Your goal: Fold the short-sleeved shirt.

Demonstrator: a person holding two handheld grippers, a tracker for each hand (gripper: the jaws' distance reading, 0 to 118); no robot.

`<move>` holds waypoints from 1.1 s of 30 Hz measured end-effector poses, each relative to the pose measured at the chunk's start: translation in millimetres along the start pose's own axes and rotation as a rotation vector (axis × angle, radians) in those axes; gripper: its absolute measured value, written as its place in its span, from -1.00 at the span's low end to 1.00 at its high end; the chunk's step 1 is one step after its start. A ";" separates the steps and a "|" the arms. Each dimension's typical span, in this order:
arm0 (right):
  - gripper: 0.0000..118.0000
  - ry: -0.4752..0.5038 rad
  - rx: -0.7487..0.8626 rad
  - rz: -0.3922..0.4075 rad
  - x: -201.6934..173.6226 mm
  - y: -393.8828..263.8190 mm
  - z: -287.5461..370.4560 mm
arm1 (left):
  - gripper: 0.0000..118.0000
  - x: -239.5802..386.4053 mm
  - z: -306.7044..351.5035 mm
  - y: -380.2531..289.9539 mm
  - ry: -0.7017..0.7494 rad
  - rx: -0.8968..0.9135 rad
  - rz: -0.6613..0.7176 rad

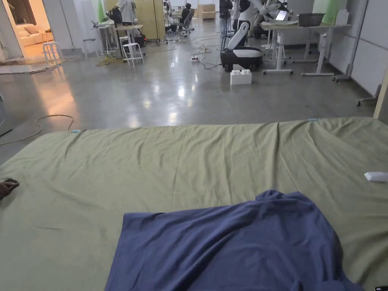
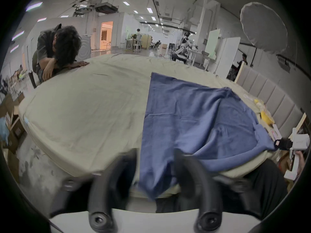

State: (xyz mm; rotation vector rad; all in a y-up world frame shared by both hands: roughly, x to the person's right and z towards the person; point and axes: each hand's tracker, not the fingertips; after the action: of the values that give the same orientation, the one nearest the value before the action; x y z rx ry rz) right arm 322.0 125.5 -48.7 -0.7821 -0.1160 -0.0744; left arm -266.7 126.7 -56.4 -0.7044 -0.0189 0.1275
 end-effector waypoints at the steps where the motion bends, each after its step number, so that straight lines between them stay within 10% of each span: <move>1: 0.61 0.007 0.000 -0.007 2.4 -1.7 2.0 | 0.37 -0.4 3.7 2.5 0.008 0.000 0.000; 3: 0.52 0.026 0.058 -0.049 7.2 -5.0 16.2 | 0.67 -3.9 20.8 7.1 -0.013 0.040 0.007; 9: 0.51 0.031 0.247 -0.105 3.2 4.9 72.1 | 0.67 24.9 91.3 34.3 0.001 0.242 -0.084; 19: 0.36 0.192 0.456 0.098 -58.6 28.0 152.6 | 0.53 101.4 181.8 62.8 -0.044 0.537 -0.243; 25: -0.75 0.254 0.528 0.091 -74.8 39.4 176.5 | -0.92 112.1 196.0 59.8 -0.100 0.548 -0.294; 33: -1.00 0.244 0.522 0.110 -86.3 41.8 174.1 | -1.00 116.3 198.3 59.5 -0.146 0.522 -0.271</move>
State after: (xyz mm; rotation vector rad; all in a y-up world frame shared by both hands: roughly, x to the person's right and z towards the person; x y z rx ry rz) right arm 227.7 280.1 33.2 -0.2532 0.1368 -0.0326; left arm -169.8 313.7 53.2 -0.1656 -0.2128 -0.0768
